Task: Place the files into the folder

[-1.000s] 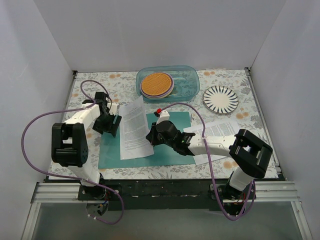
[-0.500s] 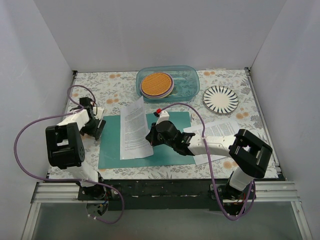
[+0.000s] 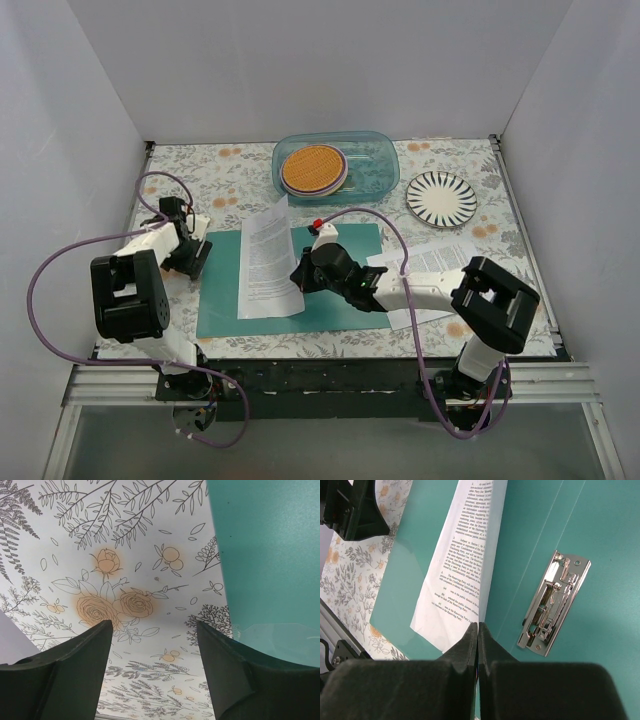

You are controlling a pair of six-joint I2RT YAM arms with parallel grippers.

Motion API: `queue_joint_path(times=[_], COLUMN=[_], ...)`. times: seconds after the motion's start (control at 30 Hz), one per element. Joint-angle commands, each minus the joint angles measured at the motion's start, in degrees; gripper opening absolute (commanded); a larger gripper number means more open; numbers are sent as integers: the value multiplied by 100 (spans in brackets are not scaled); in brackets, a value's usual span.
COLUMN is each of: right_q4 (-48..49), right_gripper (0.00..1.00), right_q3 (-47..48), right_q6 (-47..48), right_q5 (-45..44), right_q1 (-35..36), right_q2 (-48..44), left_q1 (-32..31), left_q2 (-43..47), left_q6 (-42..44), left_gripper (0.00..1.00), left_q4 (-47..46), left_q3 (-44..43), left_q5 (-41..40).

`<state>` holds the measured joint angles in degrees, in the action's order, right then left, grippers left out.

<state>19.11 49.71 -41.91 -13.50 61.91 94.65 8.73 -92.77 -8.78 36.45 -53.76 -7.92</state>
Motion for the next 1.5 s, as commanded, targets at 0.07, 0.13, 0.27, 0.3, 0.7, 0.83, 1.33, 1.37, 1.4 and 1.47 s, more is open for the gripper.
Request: queue_joint_path(times=[0.07, 0.13, 0.27, 0.3, 0.7, 0.83, 1.33, 1.37, 1.4, 1.47], right_q4=[391, 365, 391, 391, 558, 594, 444, 427, 418, 374], right_gripper=[1, 1, 1, 1, 1, 1, 1, 1, 1, 1], right_q3=[91, 170, 197, 197, 153, 240, 451, 460, 460, 469], right_q6=[-195, -203, -239, -256, -326, -327, -871, -880, -880, -863], right_q5=[-39, -48, -39, -39, -101, -118, -57, -30, -13, -4], right_q1=[14, 23, 23, 23, 32, 32, -12, -4, 40, 102], right_q2=[264, 343, 396, 387, 361, 510, 836, 844, 853, 853], left_q1=[-117, -117, -135, -152, -407, -670, -733, -733, -733, -733], left_q2=[119, 128, 58, 40, -250, -276, -145, -136, -110, -83], left_q6=[-133, -142, -186, -221, -414, -572, -669, -669, -669, -661], left_gripper=[68, 68, 68, 68, 67, 67, 66, 66, 66, 66], left_q4=[301, 337, 381, 363, 380, 398, 521, 521, 513, 513], left_q3=[375, 418, 454, 454, 454, 506, 524, 533, 533, 533], left_q5=[564, 625, 730, 739, 704, 705, 775, 775, 775, 783])
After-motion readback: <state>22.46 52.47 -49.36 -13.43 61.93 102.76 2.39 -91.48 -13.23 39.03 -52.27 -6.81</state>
